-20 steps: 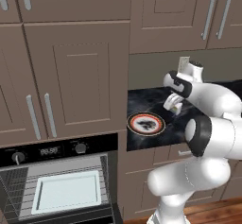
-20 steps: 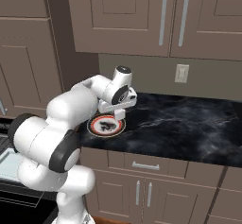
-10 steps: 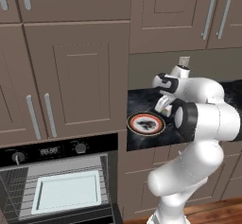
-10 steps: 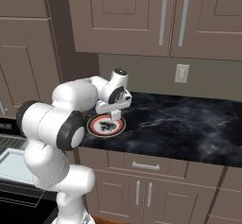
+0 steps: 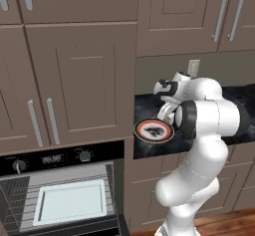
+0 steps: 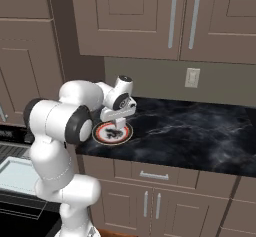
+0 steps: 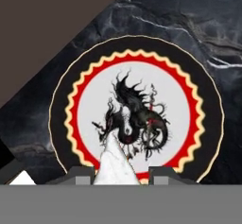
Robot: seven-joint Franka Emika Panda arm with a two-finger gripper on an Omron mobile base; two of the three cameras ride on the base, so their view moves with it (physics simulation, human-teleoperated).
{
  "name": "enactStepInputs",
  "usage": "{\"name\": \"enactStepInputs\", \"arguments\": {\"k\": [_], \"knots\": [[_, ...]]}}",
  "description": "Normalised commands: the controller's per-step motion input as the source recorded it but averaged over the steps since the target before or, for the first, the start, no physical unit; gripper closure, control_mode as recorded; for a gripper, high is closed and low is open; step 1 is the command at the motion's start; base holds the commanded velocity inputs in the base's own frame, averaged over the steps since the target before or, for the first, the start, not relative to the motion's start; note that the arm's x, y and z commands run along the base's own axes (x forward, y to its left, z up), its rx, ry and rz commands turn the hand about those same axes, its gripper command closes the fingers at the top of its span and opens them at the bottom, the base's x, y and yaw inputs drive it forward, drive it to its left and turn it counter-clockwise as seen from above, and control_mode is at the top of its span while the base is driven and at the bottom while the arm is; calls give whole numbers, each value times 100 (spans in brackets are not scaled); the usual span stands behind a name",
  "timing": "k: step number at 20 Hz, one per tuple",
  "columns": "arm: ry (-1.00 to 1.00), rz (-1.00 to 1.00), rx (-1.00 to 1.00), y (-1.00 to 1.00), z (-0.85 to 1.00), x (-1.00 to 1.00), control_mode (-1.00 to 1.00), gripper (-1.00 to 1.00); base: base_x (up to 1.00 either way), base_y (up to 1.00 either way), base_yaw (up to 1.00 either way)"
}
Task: Take the baked cake out of the oven and place it on the plate for cooling. Then close the oven door.
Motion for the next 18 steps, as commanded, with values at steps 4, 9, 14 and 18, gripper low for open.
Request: {"name": "enactStepInputs", "arguments": {"k": [4,9,14,18], "knots": [[3,3,0,1,-18,19,-100,100,0,0,0],[1,2,4,2,-22,9,-100,100,0,0,0],[0,1,6,12,-17,11,-100,100,0,0,0],[0,0,3,10,-15,16,-100,100,0,0,0]]}}
